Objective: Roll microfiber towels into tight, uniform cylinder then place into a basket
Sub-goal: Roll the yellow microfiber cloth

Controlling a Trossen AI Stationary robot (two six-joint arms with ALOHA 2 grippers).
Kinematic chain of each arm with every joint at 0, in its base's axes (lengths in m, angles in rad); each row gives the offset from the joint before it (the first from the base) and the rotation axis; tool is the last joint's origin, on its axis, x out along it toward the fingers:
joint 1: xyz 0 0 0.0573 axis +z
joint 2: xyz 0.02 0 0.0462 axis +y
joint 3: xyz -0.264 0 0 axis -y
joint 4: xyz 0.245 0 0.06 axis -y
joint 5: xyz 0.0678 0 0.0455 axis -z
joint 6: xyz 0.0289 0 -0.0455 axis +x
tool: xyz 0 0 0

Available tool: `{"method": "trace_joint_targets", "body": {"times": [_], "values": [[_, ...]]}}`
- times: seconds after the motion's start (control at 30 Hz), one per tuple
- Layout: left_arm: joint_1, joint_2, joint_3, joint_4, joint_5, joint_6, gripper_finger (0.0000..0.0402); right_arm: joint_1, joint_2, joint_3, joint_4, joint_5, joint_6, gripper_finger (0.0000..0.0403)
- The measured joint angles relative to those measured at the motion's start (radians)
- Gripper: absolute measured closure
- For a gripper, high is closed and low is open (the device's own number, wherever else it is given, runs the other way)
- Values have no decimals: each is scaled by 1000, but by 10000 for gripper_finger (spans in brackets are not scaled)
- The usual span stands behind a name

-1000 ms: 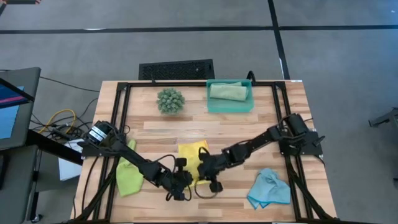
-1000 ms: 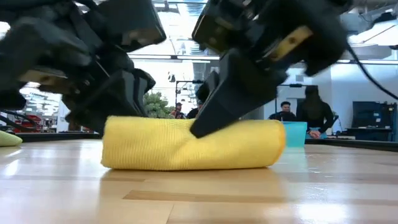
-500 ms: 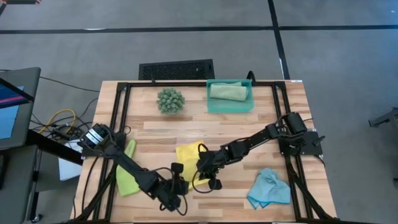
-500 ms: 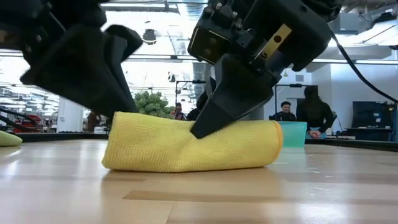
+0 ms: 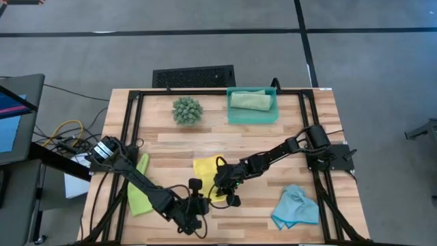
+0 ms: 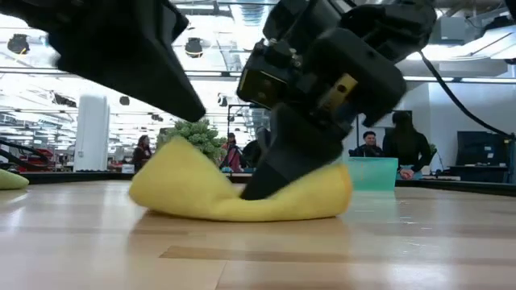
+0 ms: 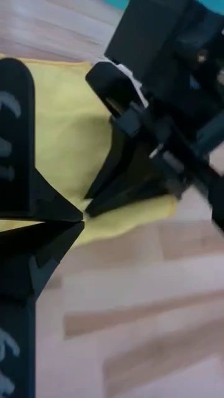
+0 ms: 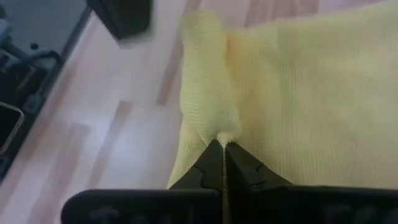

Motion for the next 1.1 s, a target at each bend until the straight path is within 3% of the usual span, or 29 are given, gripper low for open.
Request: {"method": "trace_joint_targets", "body": {"times": [0.33, 0.57, 0.8, 0.93, 1.1], "values": [[23, 0, -40, 18, -18, -68, 387, -10, 2, 0, 7, -19, 1, 374], [43, 0, -39, 79, 5, -58, 301, -9, 2, 0, 9, -18, 1, 363], [80, 0, -40, -17, 121, -163, 228, -9, 1, 0, 22, -18, -1, 362], [75, 0, -40, -43, 130, -169, 220, -7, 1, 0, 23, -18, -1, 362], [54, 0, -40, -44, 195, -172, 242, -2, -1, 0, 24, -18, -9, 360]]}}
